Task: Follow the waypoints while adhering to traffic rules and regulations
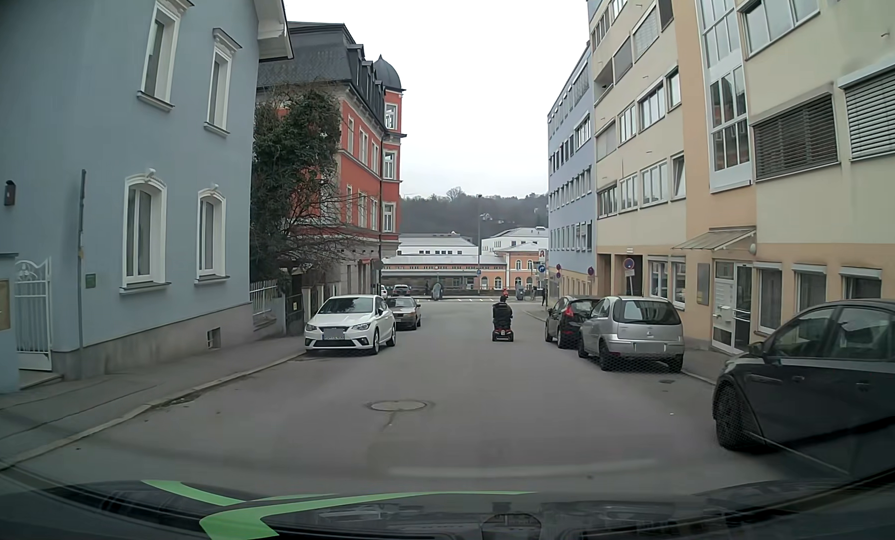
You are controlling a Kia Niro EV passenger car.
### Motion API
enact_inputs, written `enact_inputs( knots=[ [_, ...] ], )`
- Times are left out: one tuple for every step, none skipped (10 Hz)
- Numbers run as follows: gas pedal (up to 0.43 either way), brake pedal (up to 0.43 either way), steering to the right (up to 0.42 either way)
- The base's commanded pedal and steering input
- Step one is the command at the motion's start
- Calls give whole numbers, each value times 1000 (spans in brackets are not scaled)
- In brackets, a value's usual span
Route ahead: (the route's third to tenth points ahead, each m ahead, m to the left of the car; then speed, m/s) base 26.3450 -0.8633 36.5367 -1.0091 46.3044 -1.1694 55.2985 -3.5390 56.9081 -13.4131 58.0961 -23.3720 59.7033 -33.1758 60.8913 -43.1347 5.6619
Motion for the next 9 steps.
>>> enact_inputs(
  knots=[
    [0, 49, 7],
    [0, 30, 7],
    [0, 37, 10],
    [0, 43, 12],
    [0, 37, 12],
    [0, 37, 12],
    [0, 37, 14],
    [0, 37, 14],
    [0, 37, 14]
  ],
)
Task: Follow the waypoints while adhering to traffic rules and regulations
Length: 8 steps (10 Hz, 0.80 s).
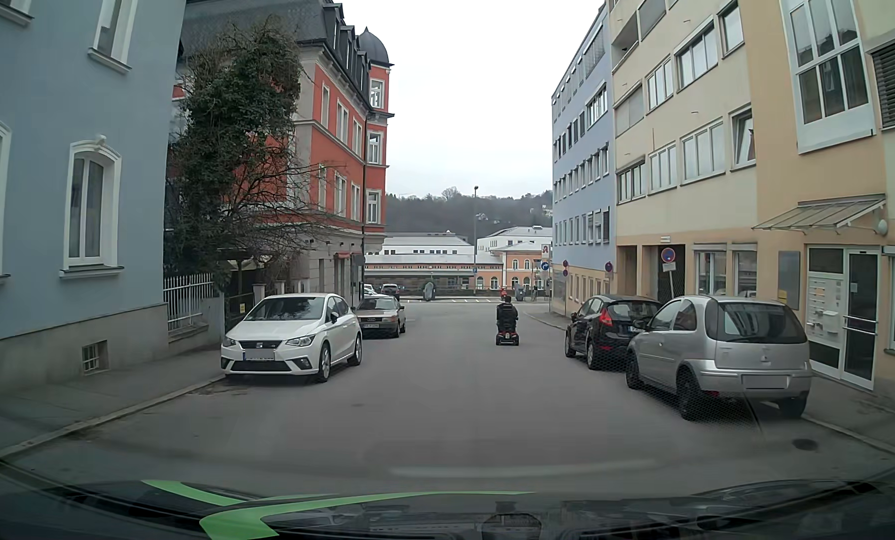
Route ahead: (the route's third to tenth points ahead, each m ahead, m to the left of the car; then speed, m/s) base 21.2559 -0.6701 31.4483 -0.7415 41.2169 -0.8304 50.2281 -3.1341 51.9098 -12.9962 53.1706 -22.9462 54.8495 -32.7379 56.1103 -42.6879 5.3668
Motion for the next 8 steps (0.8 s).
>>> enact_inputs(
  knots=[
    [0, 37, 14],
    [0, 37, 14],
    [0, 37, 12],
    [0, 37, 12],
    [0, 37, 12],
    [0, 37, 12],
    [0, 37, 11],
    [0, 37, 9]
  ],
)
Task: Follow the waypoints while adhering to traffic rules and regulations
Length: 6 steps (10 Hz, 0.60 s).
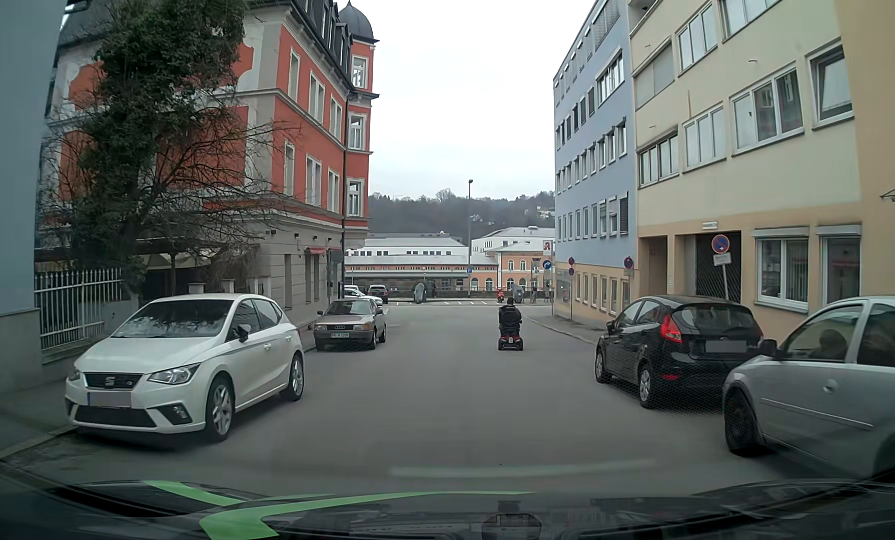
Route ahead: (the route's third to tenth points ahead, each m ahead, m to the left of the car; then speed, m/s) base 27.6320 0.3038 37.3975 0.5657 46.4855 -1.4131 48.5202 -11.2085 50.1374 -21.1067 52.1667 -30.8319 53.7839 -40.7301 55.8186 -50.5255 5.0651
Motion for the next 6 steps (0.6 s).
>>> enact_inputs(
  knots=[
    [0, 18, 6],
    [0, 12, 3],
    [0, 12, 2],
    [0, 0, 2],
    [0, 12, 2],
    [0, 18, 2]
  ],
)
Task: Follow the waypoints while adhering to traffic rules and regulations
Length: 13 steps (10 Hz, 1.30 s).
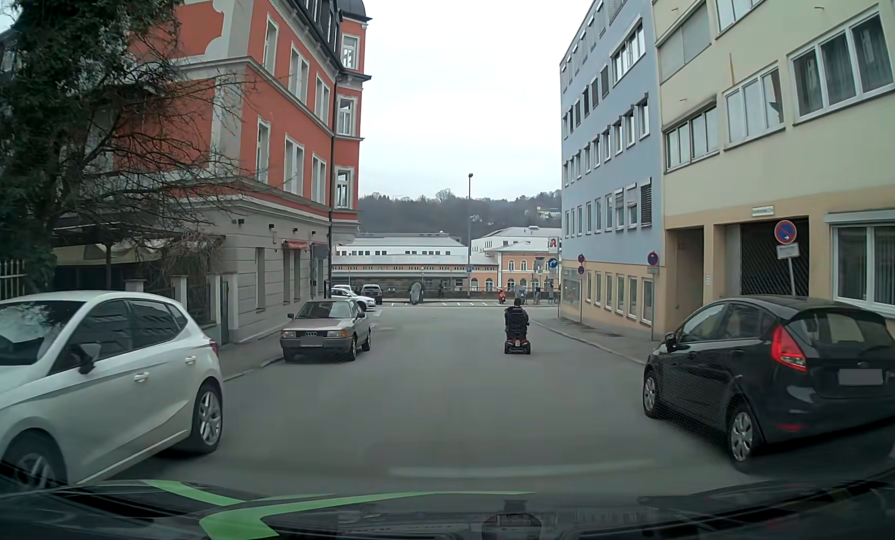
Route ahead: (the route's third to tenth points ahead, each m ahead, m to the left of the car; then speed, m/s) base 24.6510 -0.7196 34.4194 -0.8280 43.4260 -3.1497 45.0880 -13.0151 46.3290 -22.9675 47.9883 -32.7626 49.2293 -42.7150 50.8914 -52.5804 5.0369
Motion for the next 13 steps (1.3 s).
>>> enact_inputs(
  knots=[
    [0, 37, 2],
    [0, 79, 1],
    [0, 98, 1],
    [0, 104, 1],
    [0, 104, 1],
    [0, 110, 1],
    [0, 122, 1],
    [0, 134, 1],
    [0, 146, 4],
    [0, 171, 5],
    [0, 195, 10],
    [0, 213, 18],
    [0, 220, 28]
  ],
)
